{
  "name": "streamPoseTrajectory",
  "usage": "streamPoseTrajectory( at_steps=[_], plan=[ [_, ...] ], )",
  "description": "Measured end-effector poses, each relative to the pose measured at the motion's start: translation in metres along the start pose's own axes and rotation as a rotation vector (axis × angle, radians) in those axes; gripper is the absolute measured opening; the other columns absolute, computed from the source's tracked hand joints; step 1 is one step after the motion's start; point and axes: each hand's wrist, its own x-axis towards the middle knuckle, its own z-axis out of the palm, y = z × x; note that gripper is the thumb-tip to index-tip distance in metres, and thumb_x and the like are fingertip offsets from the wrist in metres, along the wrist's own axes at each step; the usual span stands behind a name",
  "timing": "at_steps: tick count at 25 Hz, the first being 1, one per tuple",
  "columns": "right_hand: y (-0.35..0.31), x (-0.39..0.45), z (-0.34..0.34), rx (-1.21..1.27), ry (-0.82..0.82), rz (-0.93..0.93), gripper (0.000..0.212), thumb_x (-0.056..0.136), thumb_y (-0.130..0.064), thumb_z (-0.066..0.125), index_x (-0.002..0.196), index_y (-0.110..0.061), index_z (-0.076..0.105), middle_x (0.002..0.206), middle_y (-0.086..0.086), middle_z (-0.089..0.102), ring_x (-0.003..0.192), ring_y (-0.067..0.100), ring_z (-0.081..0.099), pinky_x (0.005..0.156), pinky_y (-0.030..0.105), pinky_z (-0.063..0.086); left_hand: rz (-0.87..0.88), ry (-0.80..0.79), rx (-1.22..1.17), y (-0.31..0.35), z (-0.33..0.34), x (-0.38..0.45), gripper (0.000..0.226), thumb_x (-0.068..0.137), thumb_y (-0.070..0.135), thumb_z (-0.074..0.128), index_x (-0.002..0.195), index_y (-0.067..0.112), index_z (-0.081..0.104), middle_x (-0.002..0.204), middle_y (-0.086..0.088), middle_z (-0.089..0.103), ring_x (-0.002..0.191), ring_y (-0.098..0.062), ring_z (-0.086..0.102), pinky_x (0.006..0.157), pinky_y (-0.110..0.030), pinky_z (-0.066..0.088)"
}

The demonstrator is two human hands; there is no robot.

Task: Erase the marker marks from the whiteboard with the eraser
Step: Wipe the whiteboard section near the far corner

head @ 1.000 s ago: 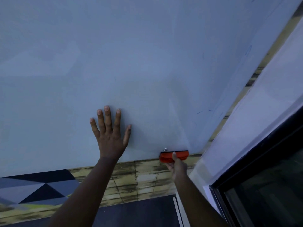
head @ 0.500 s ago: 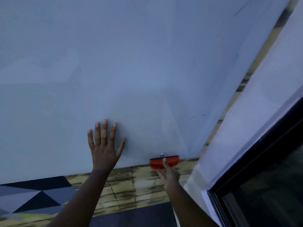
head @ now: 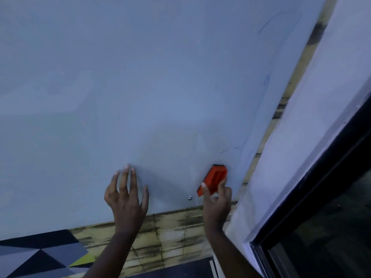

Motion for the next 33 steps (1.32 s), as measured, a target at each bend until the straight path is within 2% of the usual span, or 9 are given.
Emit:
streamPoseTrajectory(
  at_steps=[4, 6, 14, 18, 21, 25, 29, 31, 33],
  plan=[
    [0.015, -0.014, 0.003, -0.388, -0.138, -0.470, 0.081, 0.080, -0.040, 0.086, 0.150, -0.016, 0.053, 0.102, 0.004, 0.055, 0.087, 0.024, 0.057, 0.069, 0.039, 0.054, 0.200, 0.008, -0.049, 0.037, 0.001, 0.034, 0.053, 0.099, 0.020, 0.071, 0.149, 0.007, 0.059, 0.160, -0.013, 0.045, 0.144, -0.037, 0.044, 0.108, -0.060, 0.042],
    [0.017, -0.005, -0.003, -0.413, -0.142, -0.514, 0.082, 0.080, -0.047, 0.083, 0.150, -0.017, 0.053, 0.101, 0.004, 0.057, 0.086, 0.024, 0.058, 0.072, 0.039, 0.053, 0.224, 0.037, -0.058, 0.057, 0.001, 0.062, 0.052, 0.100, 0.022, 0.069, 0.150, 0.008, 0.060, 0.162, -0.012, 0.043, 0.149, -0.035, 0.040, 0.112, -0.061, 0.039],
    [0.036, 0.051, -0.032, 0.363, 0.065, 0.369, 0.075, 0.083, -0.057, 0.076, 0.145, -0.017, 0.059, 0.119, 0.008, 0.068, 0.106, 0.022, 0.068, 0.093, 0.040, 0.059, 0.227, 0.066, 0.012, 0.081, 0.023, 0.096, 0.081, 0.102, 0.041, 0.063, 0.168, 0.009, 0.026, 0.178, -0.010, 0.009, 0.165, -0.033, 0.008, 0.130, -0.063, 0.007],
    [0.080, 0.036, -0.023, 0.697, -0.078, 0.949, 0.054, 0.097, -0.030, 0.072, 0.141, -0.002, 0.056, 0.116, 0.023, 0.072, 0.092, 0.034, 0.075, 0.063, 0.032, 0.064, 0.187, 0.082, 0.007, 0.086, 0.037, 0.091, 0.092, 0.101, 0.050, 0.060, 0.170, 0.013, 0.013, 0.179, -0.006, 0.000, 0.165, -0.031, -0.001, 0.130, -0.061, -0.004],
    [0.091, 0.035, -0.026, 0.805, -0.180, 1.064, 0.054, 0.097, -0.027, 0.071, 0.140, 0.002, 0.054, 0.103, 0.020, 0.074, 0.083, 0.030, 0.078, 0.064, 0.036, 0.065, 0.200, 0.112, 0.024, 0.085, 0.045, 0.090, 0.092, 0.101, 0.054, 0.055, 0.171, 0.014, 0.011, 0.179, -0.005, -0.001, 0.165, -0.030, -0.002, 0.130, -0.060, -0.005],
    [0.047, 0.051, -0.025, 0.633, 0.066, 0.774, 0.061, 0.088, -0.043, 0.076, 0.138, -0.010, 0.062, 0.114, 0.019, 0.073, 0.095, 0.037, 0.074, 0.066, 0.040, 0.066, 0.196, 0.141, 0.040, 0.085, 0.052, 0.088, 0.091, 0.101, 0.055, 0.055, 0.171, 0.014, 0.013, 0.179, -0.005, 0.001, 0.166, -0.030, -0.001, 0.130, -0.060, -0.004],
    [-0.025, 0.083, -0.043, 0.527, 0.247, 0.276, 0.050, 0.083, -0.061, 0.077, 0.111, -0.021, 0.070, 0.081, -0.003, 0.057, 0.066, 0.004, 0.056, 0.063, 0.031, 0.055, 0.202, 0.154, 0.041, 0.085, 0.054, 0.086, 0.090, 0.102, 0.054, 0.055, 0.171, 0.014, 0.013, 0.179, -0.005, 0.002, 0.166, -0.030, 0.000, 0.130, -0.060, -0.004],
    [-0.045, 0.085, -0.043, 0.393, 0.223, 0.092, 0.076, 0.079, -0.070, 0.075, 0.125, -0.010, 0.069, 0.095, 0.007, 0.059, 0.073, 0.007, 0.058, 0.065, 0.023, 0.054, 0.192, 0.154, 0.022, 0.086, 0.054, 0.085, 0.089, 0.102, 0.053, 0.055, 0.171, 0.014, 0.013, 0.179, -0.005, 0.002, 0.166, -0.030, -0.001, 0.131, -0.059, -0.004],
    [-0.053, 0.069, -0.039, 0.171, 0.127, -0.145, 0.079, 0.083, -0.053, 0.081, 0.145, -0.011, 0.058, 0.099, 0.005, 0.053, 0.076, 0.011, 0.057, 0.068, 0.017, 0.051, 0.193, 0.152, 0.017, 0.086, 0.054, 0.084, 0.089, 0.103, 0.053, 0.055, 0.171, 0.014, 0.012, 0.179, -0.005, 0.001, 0.165, -0.030, -0.001, 0.130, -0.059, -0.005]
  ],
)
